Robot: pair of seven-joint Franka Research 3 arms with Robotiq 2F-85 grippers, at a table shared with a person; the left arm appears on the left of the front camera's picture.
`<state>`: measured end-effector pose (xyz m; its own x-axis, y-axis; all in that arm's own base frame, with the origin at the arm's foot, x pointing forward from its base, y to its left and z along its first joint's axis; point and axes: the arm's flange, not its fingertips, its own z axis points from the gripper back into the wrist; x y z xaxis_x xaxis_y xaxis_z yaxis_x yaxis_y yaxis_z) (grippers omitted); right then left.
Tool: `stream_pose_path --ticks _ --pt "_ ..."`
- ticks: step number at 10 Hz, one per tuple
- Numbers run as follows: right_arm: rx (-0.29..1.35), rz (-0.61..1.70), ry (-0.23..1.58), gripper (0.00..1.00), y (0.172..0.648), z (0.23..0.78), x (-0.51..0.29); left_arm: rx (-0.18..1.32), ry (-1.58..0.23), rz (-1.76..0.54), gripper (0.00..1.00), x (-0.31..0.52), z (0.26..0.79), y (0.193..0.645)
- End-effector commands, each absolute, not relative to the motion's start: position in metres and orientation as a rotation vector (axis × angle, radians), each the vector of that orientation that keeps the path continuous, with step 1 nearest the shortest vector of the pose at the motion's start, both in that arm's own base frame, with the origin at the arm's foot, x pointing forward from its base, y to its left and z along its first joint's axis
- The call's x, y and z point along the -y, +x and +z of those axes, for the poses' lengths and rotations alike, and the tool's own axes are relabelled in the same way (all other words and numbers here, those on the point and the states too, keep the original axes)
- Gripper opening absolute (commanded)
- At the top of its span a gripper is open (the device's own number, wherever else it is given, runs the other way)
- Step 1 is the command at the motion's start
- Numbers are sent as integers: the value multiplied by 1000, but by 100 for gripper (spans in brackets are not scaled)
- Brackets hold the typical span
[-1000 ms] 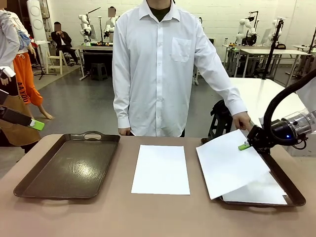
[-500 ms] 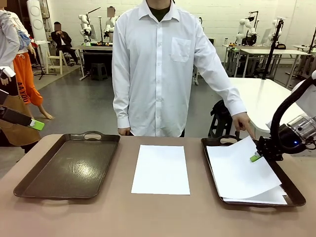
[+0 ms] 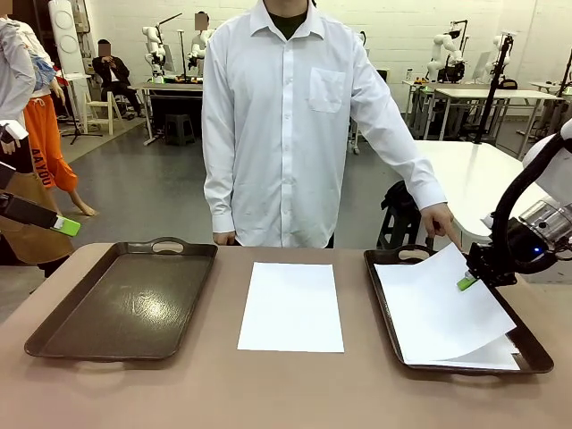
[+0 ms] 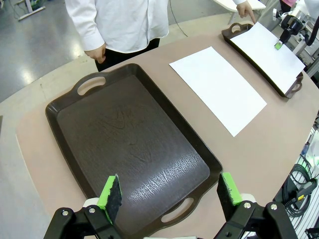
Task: Sort the A4 documents.
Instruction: Place the A4 Paper in the designated Handle tray.
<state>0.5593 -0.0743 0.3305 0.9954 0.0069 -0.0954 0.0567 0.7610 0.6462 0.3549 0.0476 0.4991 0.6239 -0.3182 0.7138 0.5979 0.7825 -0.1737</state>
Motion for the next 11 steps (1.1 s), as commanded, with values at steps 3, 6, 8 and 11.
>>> stream_pose_path --ticks 3,6,8,11 --pt "-107 -35 655 16 567 323 72 733 -438 -560 100 -49 496 356" --pt "-76 -54 589 36 564 324 73 733 -438 -560 100 -49 496 356" --pt "-55 -104 502 54 561 328 77 733 -438 -560 100 -49 496 356" --pt "-40 -135 469 89 554 334 79 733 -438 -560 100 -49 496 356"
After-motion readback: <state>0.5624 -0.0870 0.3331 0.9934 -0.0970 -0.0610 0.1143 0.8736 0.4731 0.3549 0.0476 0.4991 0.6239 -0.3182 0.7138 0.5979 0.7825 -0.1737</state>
